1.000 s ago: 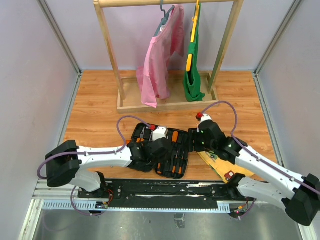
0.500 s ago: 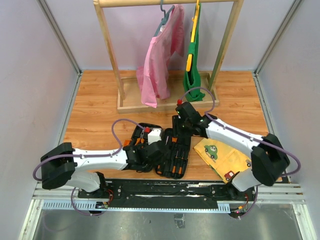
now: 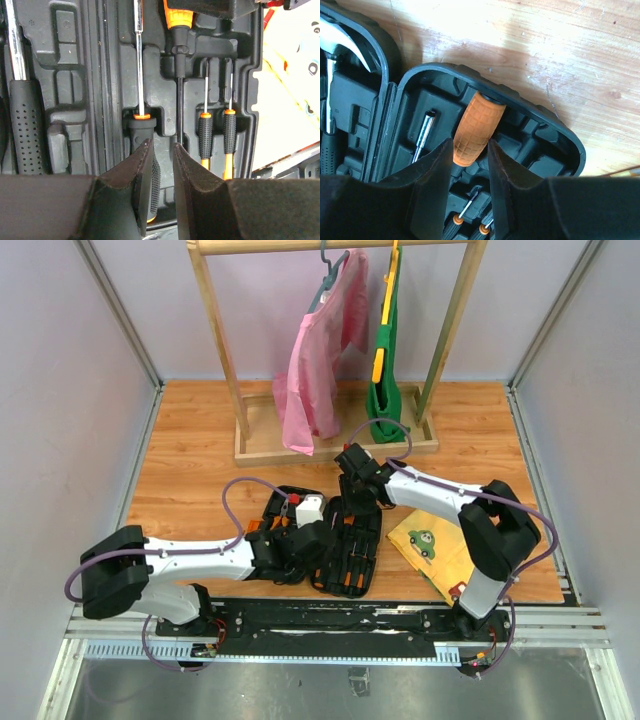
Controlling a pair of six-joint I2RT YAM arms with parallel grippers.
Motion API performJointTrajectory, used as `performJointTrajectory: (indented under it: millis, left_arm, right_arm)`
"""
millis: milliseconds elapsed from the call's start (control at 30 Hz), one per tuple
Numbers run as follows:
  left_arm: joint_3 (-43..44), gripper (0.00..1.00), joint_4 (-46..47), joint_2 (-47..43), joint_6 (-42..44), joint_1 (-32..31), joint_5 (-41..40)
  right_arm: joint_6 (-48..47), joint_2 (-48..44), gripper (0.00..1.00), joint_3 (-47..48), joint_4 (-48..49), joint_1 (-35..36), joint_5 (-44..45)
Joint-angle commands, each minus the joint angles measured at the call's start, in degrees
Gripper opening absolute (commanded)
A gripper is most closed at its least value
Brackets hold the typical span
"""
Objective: Sort the tools into containers
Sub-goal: Place the screwdriver in the storage box.
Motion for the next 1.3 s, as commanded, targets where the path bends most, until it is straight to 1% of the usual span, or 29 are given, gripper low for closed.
performJointTrajectory:
  millis: [0, 233, 467, 600, 833, 1067, 1267]
  left_arm:
    - [0.80, 0.27, 1.75, 0.91, 0.99, -0.58, -0.99]
    - [1.55, 0.27, 1.67, 1.00, 1.36, -0.53, -1.27]
    - [4.40, 0.27, -0.27, 2.62, 0.35, -0.69, -0.83]
    - [6.77, 0.27, -1.27, 5.63, -0.54, -1.91, -0.29]
    - [10.32, 0.24, -5.84, 11.11, -2.40, -2.46, 0.04]
    - [10.21, 0.22, -7.26, 11.05, -2.52, -2.55, -0.07]
    - [9.96, 0.20, -6.02, 11.19, -1.02, -2.64, 1.28]
  right_arm:
    - [0.97, 1.11, 0.34, 1.84, -2.40, -0.77, 2.68]
    - [0.15, 2.77, 0.27, 2.60, -3.40, -0.77, 3.44]
    - [-0.23, 3.69, 0.21, 1.93, -3.77, -0.78, 2.98]
    - [-0.36, 3.91, 0.19, 1.60, -3.72, -0.80, 2.60]
    - [-0.75, 3.83, 0.17, 1.52, -3.73, -0.79, 2.19]
    - [-1.18, 4.07, 0.16, 1.42, -3.56, -0.82, 1.57]
    - [-1.33, 4.52, 0.14, 1.52, -3.34, -0.78, 1.06]
